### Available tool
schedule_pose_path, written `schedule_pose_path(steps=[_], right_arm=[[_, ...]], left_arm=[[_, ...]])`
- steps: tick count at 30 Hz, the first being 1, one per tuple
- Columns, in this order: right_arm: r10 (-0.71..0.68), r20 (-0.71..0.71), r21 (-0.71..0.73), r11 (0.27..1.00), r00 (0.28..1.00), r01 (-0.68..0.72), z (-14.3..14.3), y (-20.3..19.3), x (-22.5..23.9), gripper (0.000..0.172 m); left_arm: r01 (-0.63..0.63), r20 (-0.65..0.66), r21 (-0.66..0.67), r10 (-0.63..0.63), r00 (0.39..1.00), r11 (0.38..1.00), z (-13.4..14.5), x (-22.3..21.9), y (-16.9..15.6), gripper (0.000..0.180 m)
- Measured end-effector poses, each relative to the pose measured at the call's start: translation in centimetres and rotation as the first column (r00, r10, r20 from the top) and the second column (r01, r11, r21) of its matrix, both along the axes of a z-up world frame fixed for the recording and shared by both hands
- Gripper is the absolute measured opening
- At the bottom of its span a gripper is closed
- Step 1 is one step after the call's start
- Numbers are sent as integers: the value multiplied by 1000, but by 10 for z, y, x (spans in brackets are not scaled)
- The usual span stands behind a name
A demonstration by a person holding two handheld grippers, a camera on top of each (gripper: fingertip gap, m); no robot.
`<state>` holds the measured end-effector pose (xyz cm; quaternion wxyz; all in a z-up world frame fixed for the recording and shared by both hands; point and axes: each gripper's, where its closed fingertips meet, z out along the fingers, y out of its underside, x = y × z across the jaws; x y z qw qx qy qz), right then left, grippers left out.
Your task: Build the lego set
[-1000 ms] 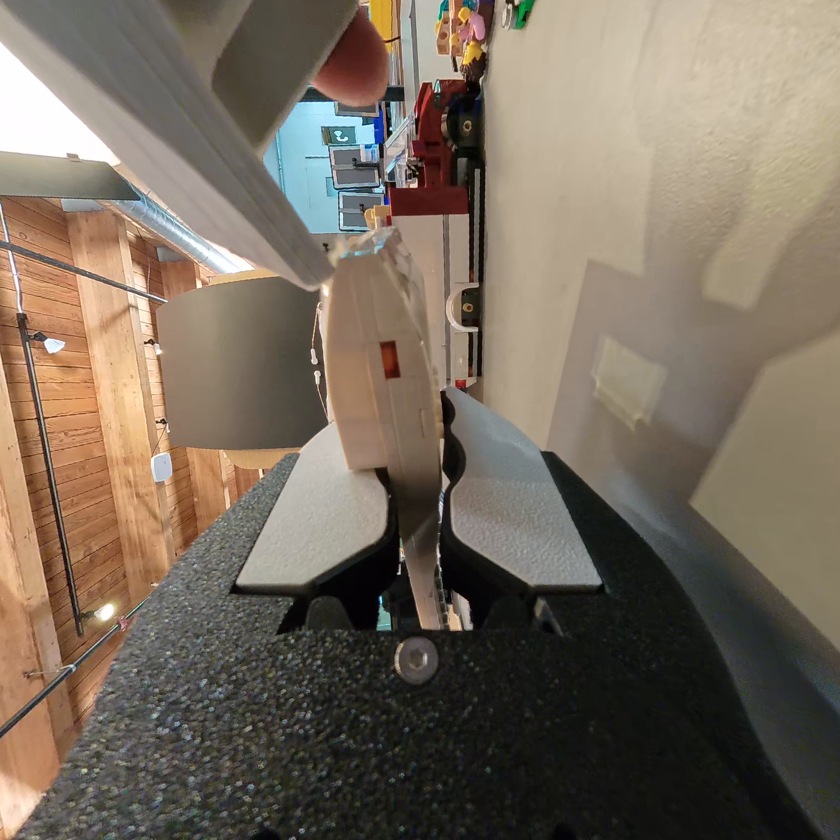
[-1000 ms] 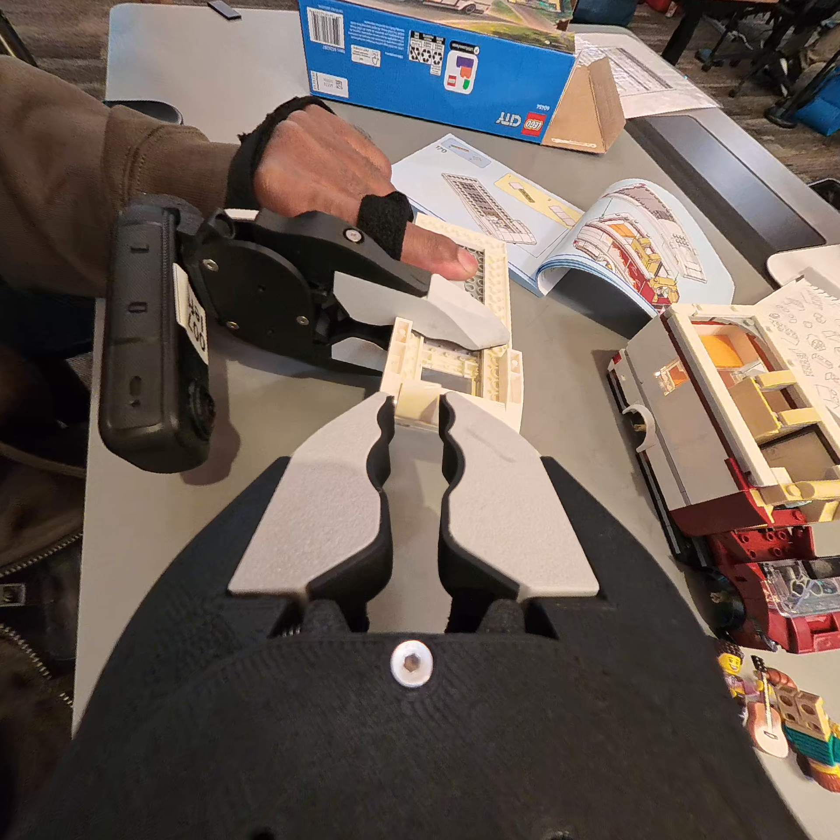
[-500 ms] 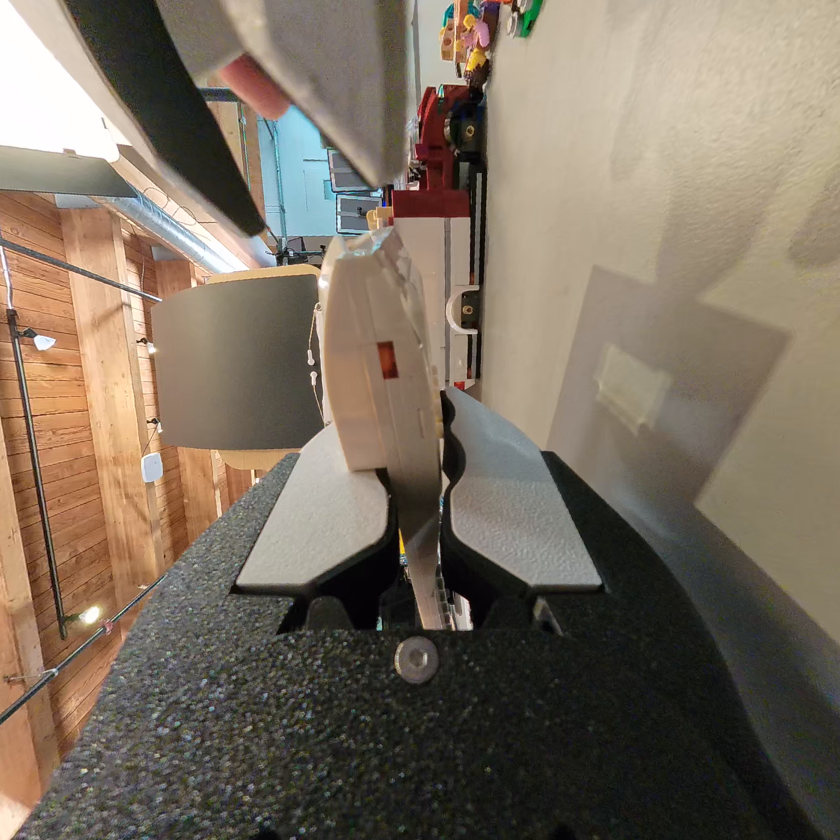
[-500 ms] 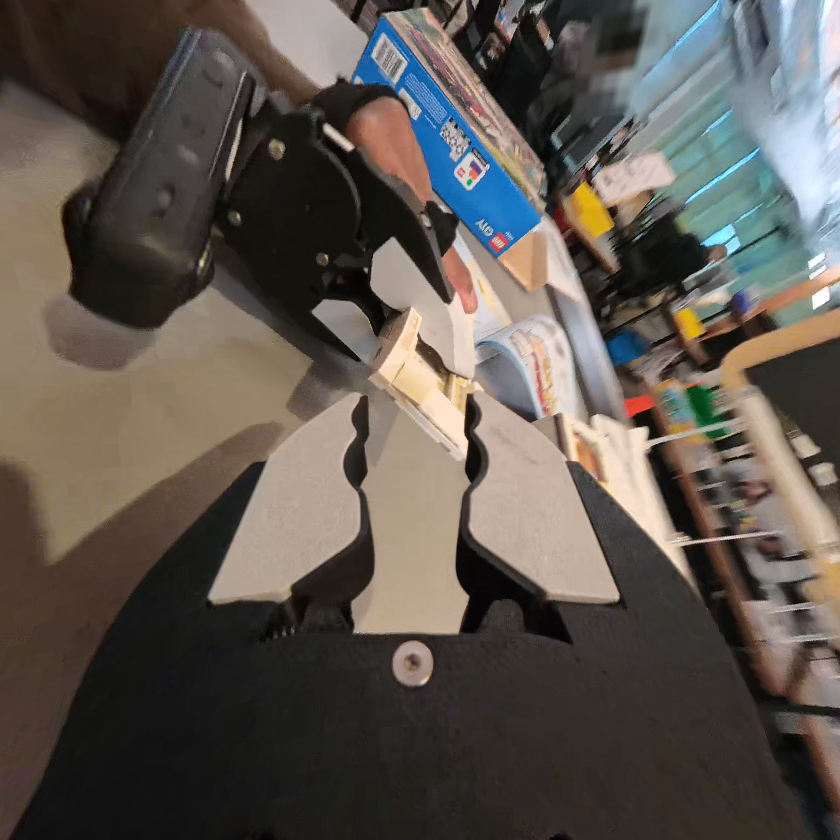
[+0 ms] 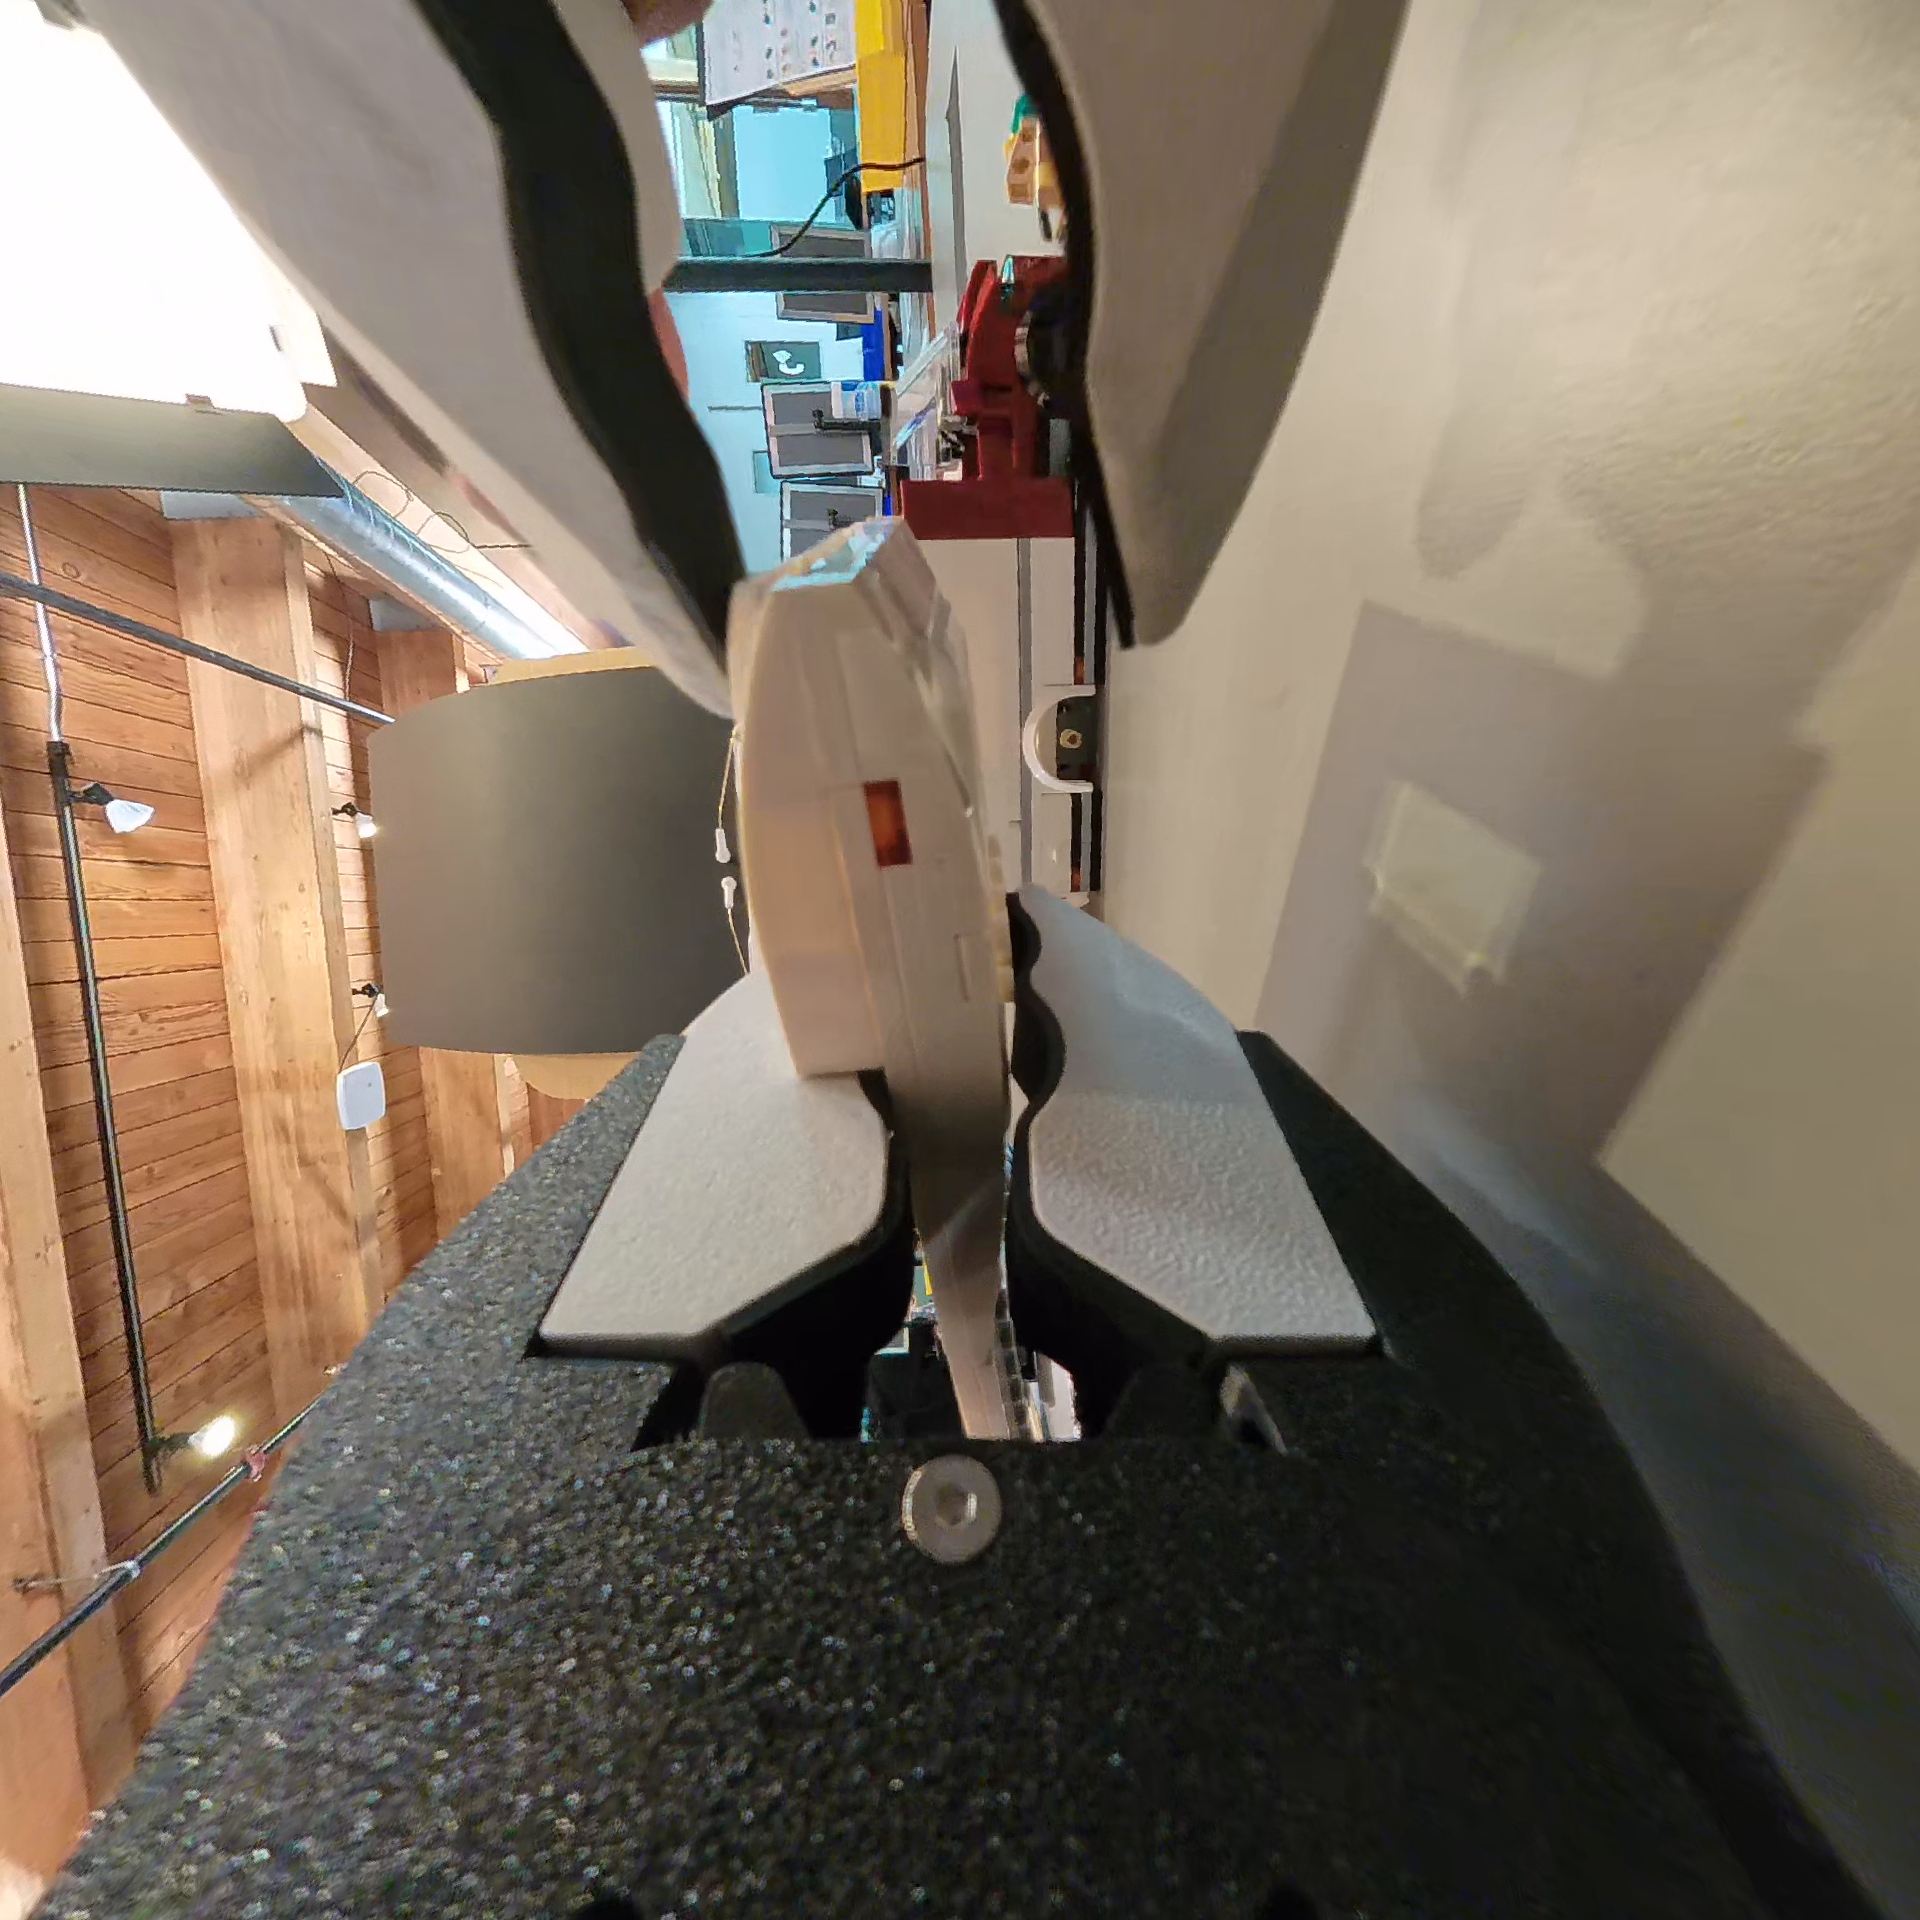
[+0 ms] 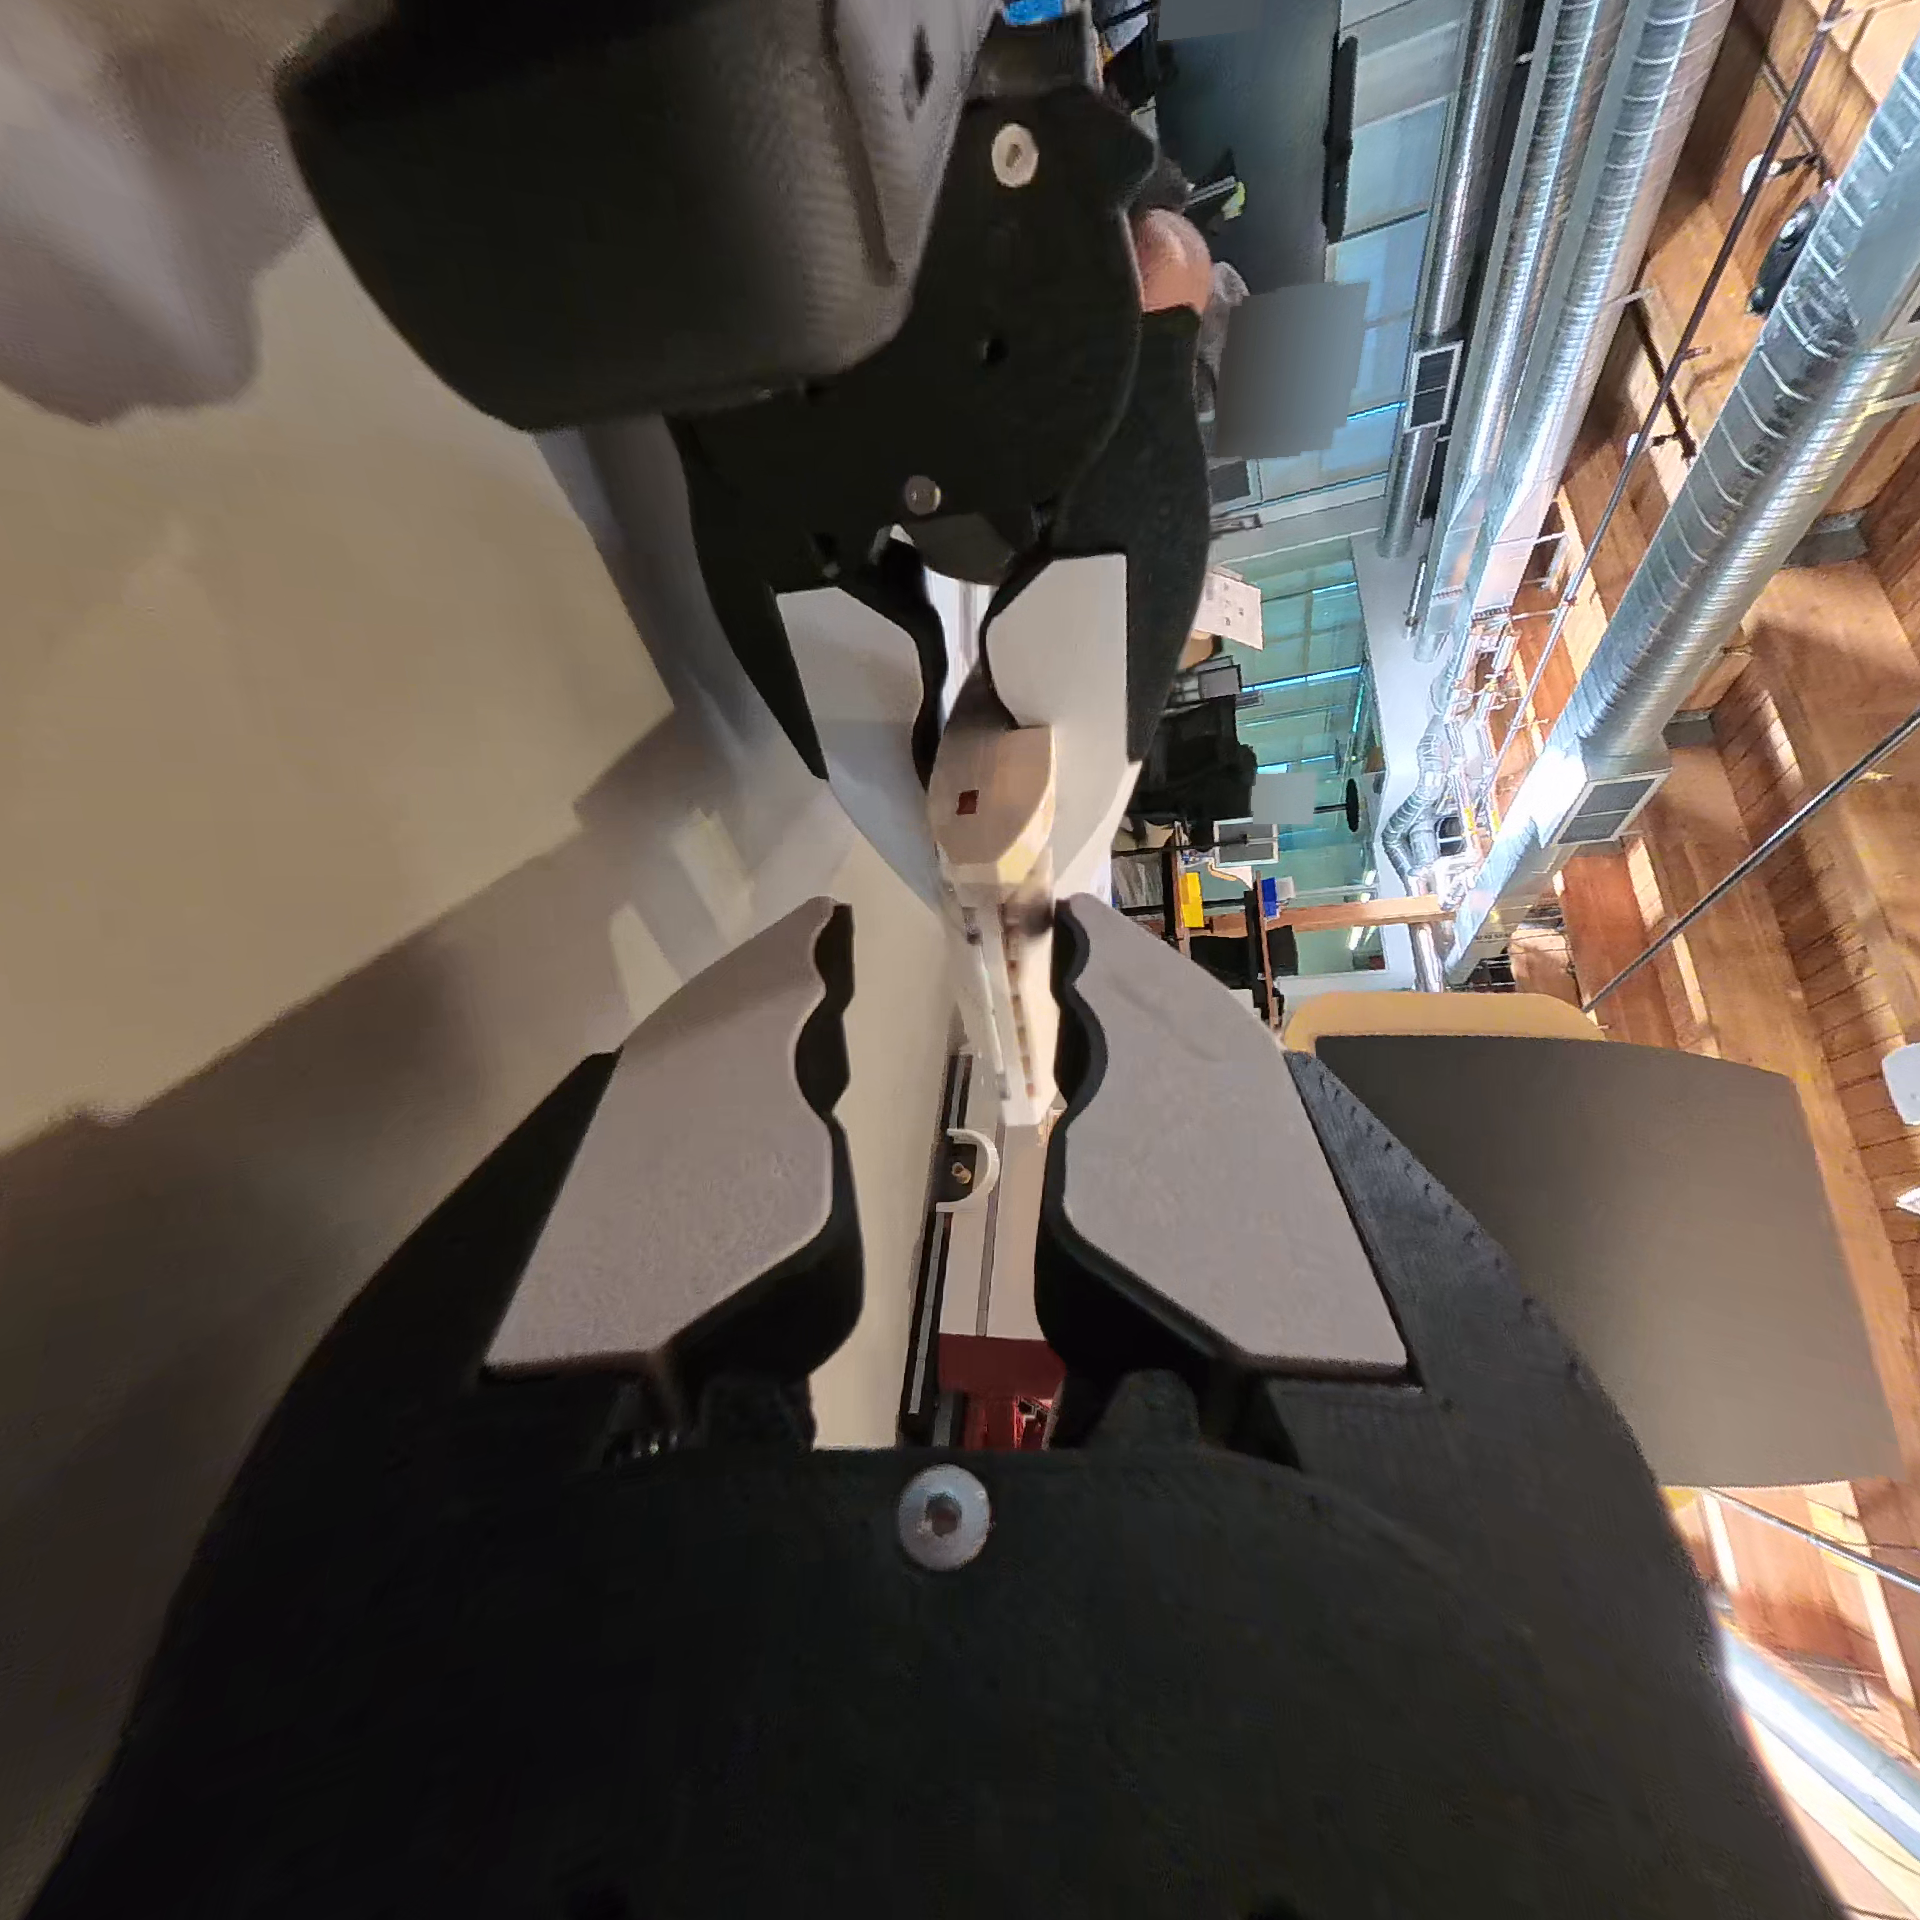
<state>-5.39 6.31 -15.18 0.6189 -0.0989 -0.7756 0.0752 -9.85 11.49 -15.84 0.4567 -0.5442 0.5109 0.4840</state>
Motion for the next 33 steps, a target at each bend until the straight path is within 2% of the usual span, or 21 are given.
schedule_pose_path(steps=[11,15,19,25,33], right_arm=[[16,-94,35,999,995,-13,12,2,-1,37],[44,-107,97,995,993,-34,9,1,-5,38],[64,-163,153,988,985,-39,12,2,-8,21],[72,-157,165,985,985,-45,15,2,-10,21],[64,-121,257,966,991,-31,11,5,-13,20]], left_arm=[[-1,8,-4,1,1000,1000,-1,0,0,15],[6,17,-6,-6,1000,1000,-1,1,0,15],[11,36,-2,-10,999,1000,1,2,0,15],[5,58,2,-5,998,1000,3,0,-1,15],[-11,48,-12,12,999,1000,0,-3,-1,15]])
